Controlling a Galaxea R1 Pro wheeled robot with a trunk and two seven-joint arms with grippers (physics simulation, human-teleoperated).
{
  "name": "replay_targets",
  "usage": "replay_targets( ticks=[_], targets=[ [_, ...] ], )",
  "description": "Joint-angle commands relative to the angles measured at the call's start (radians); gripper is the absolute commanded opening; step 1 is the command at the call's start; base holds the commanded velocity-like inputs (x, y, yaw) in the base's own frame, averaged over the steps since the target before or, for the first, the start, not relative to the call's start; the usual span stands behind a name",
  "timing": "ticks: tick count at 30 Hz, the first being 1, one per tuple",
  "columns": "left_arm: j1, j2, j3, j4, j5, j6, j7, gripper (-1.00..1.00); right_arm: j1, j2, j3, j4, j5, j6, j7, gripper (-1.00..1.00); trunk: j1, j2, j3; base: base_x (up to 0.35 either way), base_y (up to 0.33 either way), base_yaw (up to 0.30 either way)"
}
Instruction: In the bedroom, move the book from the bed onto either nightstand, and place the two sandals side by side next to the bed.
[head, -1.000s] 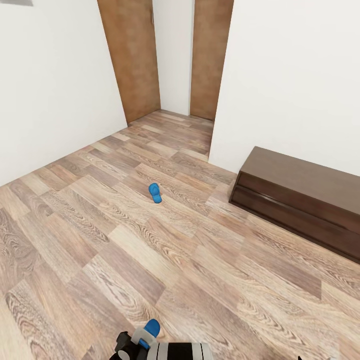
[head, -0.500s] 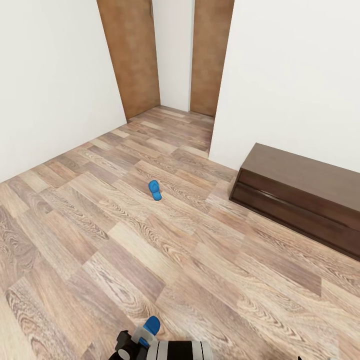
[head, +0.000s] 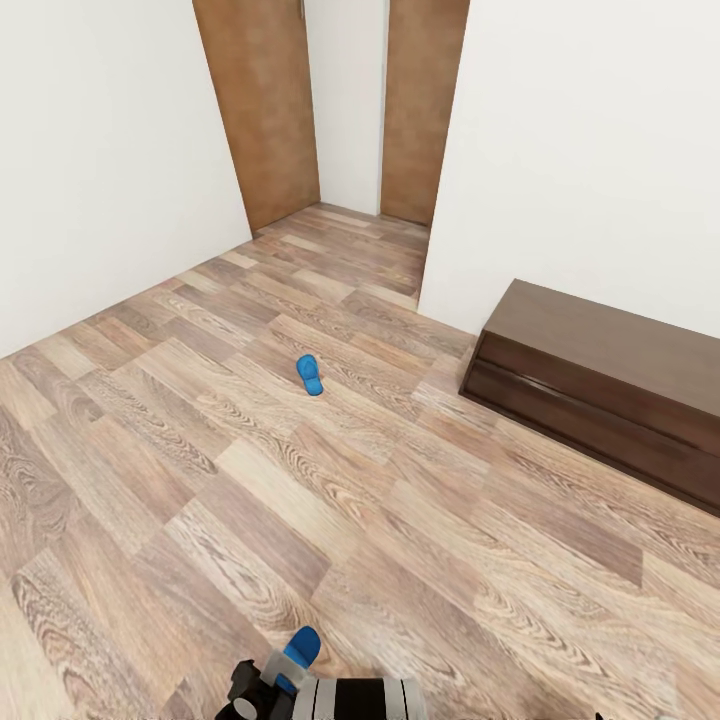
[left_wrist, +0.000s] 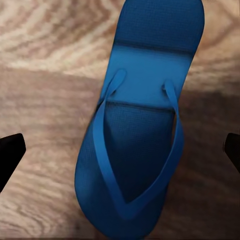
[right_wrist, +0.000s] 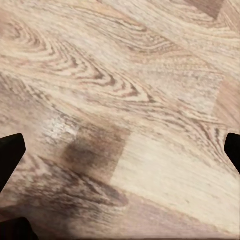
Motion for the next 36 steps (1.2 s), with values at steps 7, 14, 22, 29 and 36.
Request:
replay_targets(
  ticks=[7,14,22,29,36],
  targets=[
    [0.0,0.007,-0.008,-0.001,-0.001,-0.004,0.006,1.0,0.0,0.0,-0.001,0.005,0.0,0.004,0.005,1.0,0.0,0.0,-0.001,0.0,0.0,0.0],
    [0.0,0.008,-0.008,-0.001,-0.001,-0.006,0.006,1.0,0.0,0.0,-0.002,0.009,0.004,0.004,0.005,1.0,0.0,0.0,-0.001,0.0,0.0,0.0],
    [0.0,0.009,-0.008,-0.002,-0.001,-0.008,0.007,1.0,0.0,0.0,-0.002,0.011,0.013,0.004,0.005,1.0,0.0,0.0,-0.001,0.0,0.0,0.0],
    [0.0,0.009,-0.008,-0.002,-0.001,-0.009,0.007,1.0,0.0,0.001,-0.002,0.012,0.015,0.004,0.005,1.0,0.002,-0.001,-0.016,0.0,0.0,0.0],
    [0.0,0.009,-0.008,-0.002,-0.001,-0.01,0.007,1.0,0.0,0.001,-0.001,0.012,0.016,0.004,0.005,1.0,0.002,-0.001,-0.016,0.0,0.0,0.0]
  ],
)
